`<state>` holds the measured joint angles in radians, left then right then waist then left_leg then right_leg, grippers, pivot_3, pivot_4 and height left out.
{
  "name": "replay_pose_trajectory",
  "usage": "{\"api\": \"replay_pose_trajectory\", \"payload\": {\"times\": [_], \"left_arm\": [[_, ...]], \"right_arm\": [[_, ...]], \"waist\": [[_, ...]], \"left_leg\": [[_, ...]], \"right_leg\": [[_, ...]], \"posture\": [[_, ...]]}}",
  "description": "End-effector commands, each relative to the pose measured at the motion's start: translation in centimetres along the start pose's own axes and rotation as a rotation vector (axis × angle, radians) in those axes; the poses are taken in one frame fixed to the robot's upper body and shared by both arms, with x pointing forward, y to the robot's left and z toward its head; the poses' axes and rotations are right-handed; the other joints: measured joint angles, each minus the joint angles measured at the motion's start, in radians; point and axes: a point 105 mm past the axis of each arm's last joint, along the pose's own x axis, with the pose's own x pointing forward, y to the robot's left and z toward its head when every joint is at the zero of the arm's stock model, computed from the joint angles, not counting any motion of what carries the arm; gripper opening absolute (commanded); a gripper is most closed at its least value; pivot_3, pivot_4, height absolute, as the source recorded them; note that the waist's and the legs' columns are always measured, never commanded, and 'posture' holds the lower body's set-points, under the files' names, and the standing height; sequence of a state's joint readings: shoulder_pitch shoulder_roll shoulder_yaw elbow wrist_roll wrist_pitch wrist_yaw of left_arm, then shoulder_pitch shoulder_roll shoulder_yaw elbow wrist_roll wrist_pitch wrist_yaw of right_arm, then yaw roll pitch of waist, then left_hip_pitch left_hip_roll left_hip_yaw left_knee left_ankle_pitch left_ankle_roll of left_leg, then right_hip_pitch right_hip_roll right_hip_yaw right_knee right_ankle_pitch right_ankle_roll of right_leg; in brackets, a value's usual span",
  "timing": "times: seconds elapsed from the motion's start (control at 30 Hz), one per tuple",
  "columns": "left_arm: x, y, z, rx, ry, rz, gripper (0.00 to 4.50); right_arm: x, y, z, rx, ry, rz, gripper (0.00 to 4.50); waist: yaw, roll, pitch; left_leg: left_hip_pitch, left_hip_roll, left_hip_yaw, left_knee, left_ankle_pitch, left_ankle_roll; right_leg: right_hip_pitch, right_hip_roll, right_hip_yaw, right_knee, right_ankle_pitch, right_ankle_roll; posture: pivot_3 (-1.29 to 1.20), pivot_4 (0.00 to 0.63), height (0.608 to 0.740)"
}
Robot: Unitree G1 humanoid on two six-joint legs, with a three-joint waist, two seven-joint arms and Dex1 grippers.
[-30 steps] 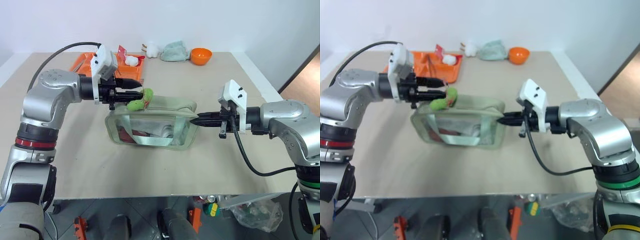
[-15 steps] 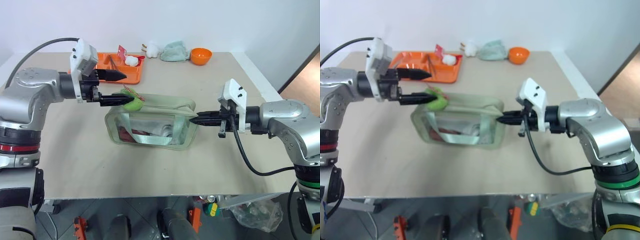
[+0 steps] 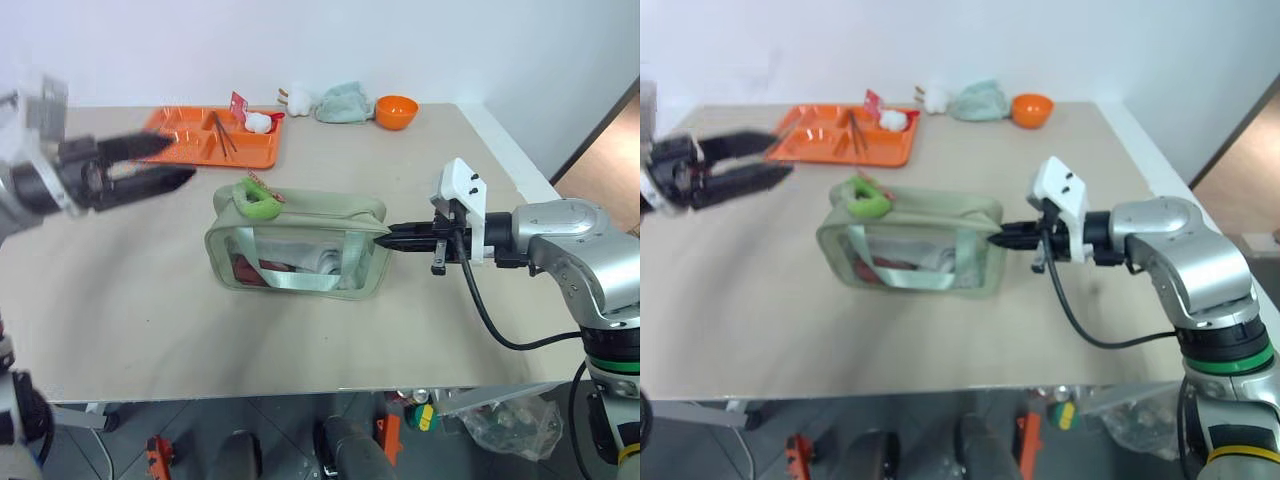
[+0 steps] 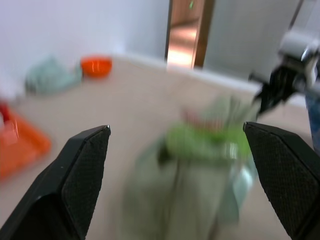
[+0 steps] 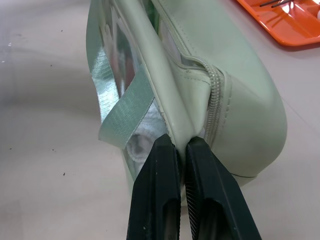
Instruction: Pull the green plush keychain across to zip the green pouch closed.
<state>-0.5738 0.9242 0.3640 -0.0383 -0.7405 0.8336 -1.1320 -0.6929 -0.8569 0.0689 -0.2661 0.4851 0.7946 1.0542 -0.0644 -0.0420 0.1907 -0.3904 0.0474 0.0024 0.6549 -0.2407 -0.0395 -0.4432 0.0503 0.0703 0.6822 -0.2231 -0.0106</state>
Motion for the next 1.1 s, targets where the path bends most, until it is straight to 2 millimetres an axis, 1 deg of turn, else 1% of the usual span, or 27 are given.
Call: {"api": "replay_pose_trajectory", "payload": {"times": [0.03, 0.1, 0.2, 0.4, 0.5, 0.53, 0.57, 0.6, 0.67, 0.73, 0.77, 0.9, 0.93, 1.1], "left_arm": [[-1.0, -0.1, -2.4, 0.04, 0.113, 0.035, 4.42], [-0.7, -0.5, -3.5, 0.019, 0.138, 0.023, 4.42], [0.2, -1.3, -3.9, 0.001, 0.13, -0.013, 4.42], [1.6, -1.8, -4.9, -0.024, 0.148, -0.058, 4.42], [1.9, -1.9, -5.2, -0.03, 0.153, -0.071, 4.42], [2.0, -1.7, -5.4, -0.029, 0.155, -0.067, 3.87], [2.1, -1.5, -5.5, -0.026, 0.157, -0.058, 3.65], [2.3, -1.1, -5.5, -0.023, 0.153, -0.036, 3.24], [2.4, -0.5, -5.4, -0.029, 0.133, -0.012, 2.59], [2.6, -0.6, -4.9, -0.025, 0.109, -0.022, 1.94], [2.7, -0.6, -4.7, -0.021, 0.102, -0.023, 1.54], [3.2, -0.7, -4.4, -0.013, 0.097, -0.029, 0.22], [3.2, -0.7, -4.4, -0.01, 0.099, -0.031, 0.03], [3.1, -0.8, -4.5, -0.01, 0.105, -0.034, 0.03]], "right_arm": [[-0.1, 0.0, 0.7, -0.032, -0.018, 0.006, 0.0], [0.0, 0.0, 0.8, -0.032, -0.019, 0.01, 0.0], [0.1, 0.0, 0.9, -0.034, -0.02, 0.013, 0.0], [0.0, 0.0, 0.9, -0.037, -0.02, 0.012, 0.0], [-0.1, 0.0, 0.9, -0.037, -0.02, 0.007, 0.0], [-0.1, 0.0, 0.9, -0.037, -0.02, 0.005, 0.0], [-0.2, 0.0, 1.0, -0.036, -0.021, 0.002, 0.0], [-0.2, 0.0, 0.9, -0.035, -0.021, 0.0, 0.0], [-0.3, 0.0, 0.9, -0.034, -0.02, -0.002, 0.0], [-0.4, 0.1, 0.8, -0.032, -0.017, -0.004, 0.0], [-0.4, 0.1, 0.8, -0.031, -0.016, -0.004, 0.0], [-0.4, 0.1, 0.6, -0.028, -0.013, -0.006, 0.0], [-0.3, 0.0, 0.6, -0.028, -0.013, -0.006, 0.0], [-0.3, 0.1, 0.6, -0.032, -0.014, -0.004, 0.0]], "waist": [[-0.001, 0.0, 0.0], [-0.001, -0.001, 0.0], [-0.001, -0.001, 0.0], [-0.005, -0.001, 0.0], [-0.005, -0.001, 0.0], [-0.005, -0.001, 0.0], [-0.005, -0.001, 0.0], [-0.005, -0.001, 0.0], [-0.005, -0.001, 0.0], [-0.005, -0.001, 0.0], [-0.005, -0.001, 0.0], [-0.005, -0.001, 0.0], [-0.006, -0.001, 0.0], [-0.006, -0.001, 0.0]], "left_leg": [[0.0, 0.0, 0.0, 0.0, 0.0, 0.0], [-0.001, 0.0, -0.001, 0.0, 0.0, -0.001], [-0.001, -0.001, -0.001, 0.001, 0.0, -0.001], [-0.001, -0.001, 0.0, 0.0, 0.0, 0.0], [-0.001, -0.001, 0.0, 0.0, 0.0, 0.0], [-0.001, -0.001, 0.0, 0.0, 0.0, 0.0], [-0.001, -0.001, 0.0, 0.0, 0.0, 0.0], [-0.001, -0.001, 0.0, 0.0, 0.0, 0.0], [-0.001, -0.001, 0.0, 0.0, 0.0, 0.0], [-0.001, -0.001, 0.0, 0.0, 0.0, 0.0], [-0.001, -0.001, 0.0, 0.0, 0.0, 0.0], [-0.001, -0.001, 0.0, 0.0, 0.0, 0.0], [-0.001, -0.001, 0.0, 0.0, 0.0, 0.0], [-0.001, -0.001, 0.0, 0.0, 0.0, 0.0]], "right_leg": [[0.0, 0.0, 0.0, 0.0, 0.0, 0.0], [0.0, -0.001, 0.0, 0.0, 0.0, 0.0], [0.0, -0.001, -0.001, 0.0, 0.0, 0.0], [0.0, 0.0, 0.0, 0.0, 0.0, 0.0], [0.0, 0.0, 0.0, 0.0, 0.0, 0.0], [0.0, 0.0, 0.0, 0.0, 0.0, 0.0], [0.0, 0.0, 0.0, 0.0, 0.0, 0.0], [0.0, 0.0, 0.0, 0.0, 0.0, 0.0], [0.0, -0.001, 0.0, 0.0, 0.0, 0.0], [0.0, 0.0, 0.0, 0.0, 0.0, 0.0], [0.0, 0.0, 0.0, 0.0, 0.0, 0.0], [0.0, 0.0, 0.0, 0.0, 0.0, 0.0], [0.0, 0.0, 0.0, 0.0, 0.0, 0.0], [0.0, 0.0, 0.0, 0.0, 0.0, 0.0]], "posture": [[0.0, 0.15, 0.74], [0.0, 0.15, 0.74], [0.0, 0.15, 0.74], [0.0, 0.15, 0.74], [0.0, 0.15, 0.74], [0.0, 0.15, 0.74], [0.0, 0.15, 0.74], [0.0, 0.15, 0.74], [0.0, 0.15, 0.74], [0.0, 0.15, 0.74], [0.0, 0.15, 0.74], [0.0, 0.15, 0.74], [0.0, 0.15, 0.74], [0.0, 0.15, 0.74]]}}
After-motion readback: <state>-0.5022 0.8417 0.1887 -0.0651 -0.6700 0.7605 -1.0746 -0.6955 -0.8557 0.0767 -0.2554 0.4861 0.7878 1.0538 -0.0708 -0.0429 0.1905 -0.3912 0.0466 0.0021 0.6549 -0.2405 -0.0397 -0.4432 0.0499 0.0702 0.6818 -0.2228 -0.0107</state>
